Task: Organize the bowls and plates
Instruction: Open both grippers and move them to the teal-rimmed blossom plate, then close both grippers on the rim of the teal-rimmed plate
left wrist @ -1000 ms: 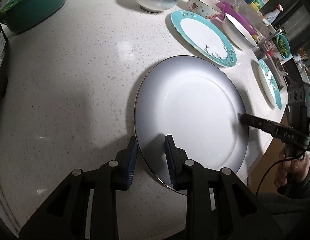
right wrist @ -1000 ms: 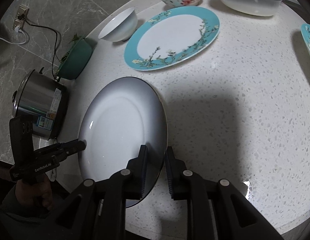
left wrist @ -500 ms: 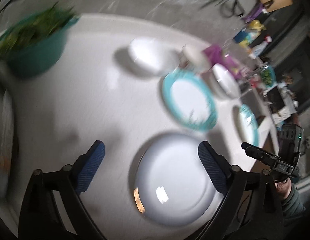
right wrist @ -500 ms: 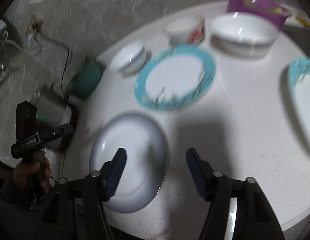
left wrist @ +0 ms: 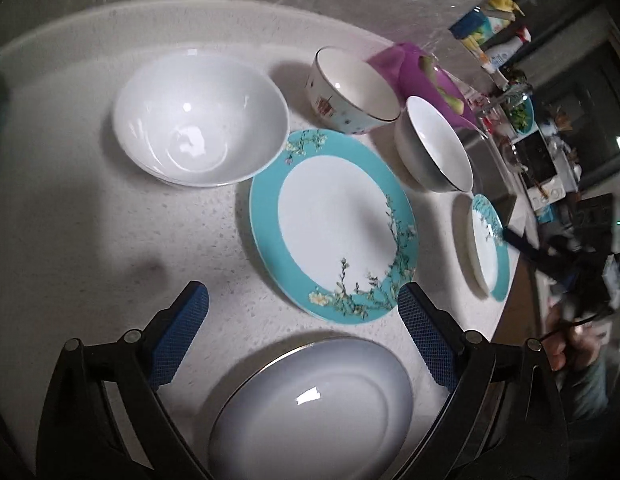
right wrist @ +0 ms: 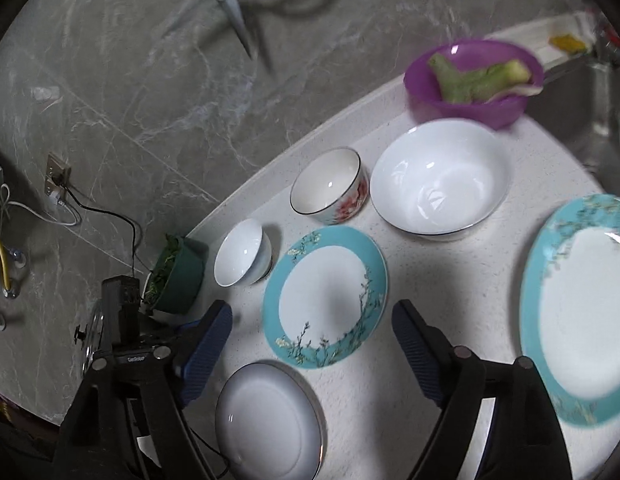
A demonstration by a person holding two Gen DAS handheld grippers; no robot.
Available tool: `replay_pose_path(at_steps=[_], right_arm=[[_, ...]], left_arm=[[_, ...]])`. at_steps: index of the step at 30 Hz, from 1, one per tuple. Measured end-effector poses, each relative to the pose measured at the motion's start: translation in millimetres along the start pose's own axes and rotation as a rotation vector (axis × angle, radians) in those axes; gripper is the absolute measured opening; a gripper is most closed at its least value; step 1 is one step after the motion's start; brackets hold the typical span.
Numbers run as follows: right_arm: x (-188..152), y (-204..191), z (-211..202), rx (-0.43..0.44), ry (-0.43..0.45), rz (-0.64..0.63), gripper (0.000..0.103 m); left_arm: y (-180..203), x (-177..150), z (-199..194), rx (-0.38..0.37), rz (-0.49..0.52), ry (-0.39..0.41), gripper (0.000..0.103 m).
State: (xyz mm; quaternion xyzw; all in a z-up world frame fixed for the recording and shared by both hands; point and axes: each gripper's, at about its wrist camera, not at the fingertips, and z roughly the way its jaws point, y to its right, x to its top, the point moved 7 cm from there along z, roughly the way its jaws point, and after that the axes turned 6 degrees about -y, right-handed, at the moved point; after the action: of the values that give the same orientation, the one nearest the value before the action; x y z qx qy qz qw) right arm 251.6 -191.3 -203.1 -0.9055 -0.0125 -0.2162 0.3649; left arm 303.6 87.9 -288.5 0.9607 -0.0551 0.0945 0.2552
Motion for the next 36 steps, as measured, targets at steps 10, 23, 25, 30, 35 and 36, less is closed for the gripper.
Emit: replay_pose_path(at_steps=[10, 23, 25, 30, 35, 36], right_arm=[[16, 33, 62, 0.079, -0.083, 0.047, 0.103], [10, 54, 99, 0.087, -0.209, 0.072, 0.087], [10, 55, 103, 0.086, -0.221, 0.068, 0.079], [13, 56, 109, 0.080, -0.230, 0.056, 0.071], [12, 55, 111, 0.047, -0.249, 0.035, 0.060], [11, 53, 112, 0.040, -0.256, 0.031, 0.056]], left_arm=[[-8, 23, 34, 0.071, 0.016, -0.037, 0.103], [-7, 33, 66, 0.074, 0.002, -0.079, 0.103], [-8, 33, 73, 0.085, -0.010, -0.096, 0.102], [-7, 32, 81, 0.147, 0.006, -0.095, 0.101], [-3, 37, 86, 0.214, 0.034, -0.085, 0.087], [-1, 38, 86, 0.222, 0.040, -0.081, 0.078]])
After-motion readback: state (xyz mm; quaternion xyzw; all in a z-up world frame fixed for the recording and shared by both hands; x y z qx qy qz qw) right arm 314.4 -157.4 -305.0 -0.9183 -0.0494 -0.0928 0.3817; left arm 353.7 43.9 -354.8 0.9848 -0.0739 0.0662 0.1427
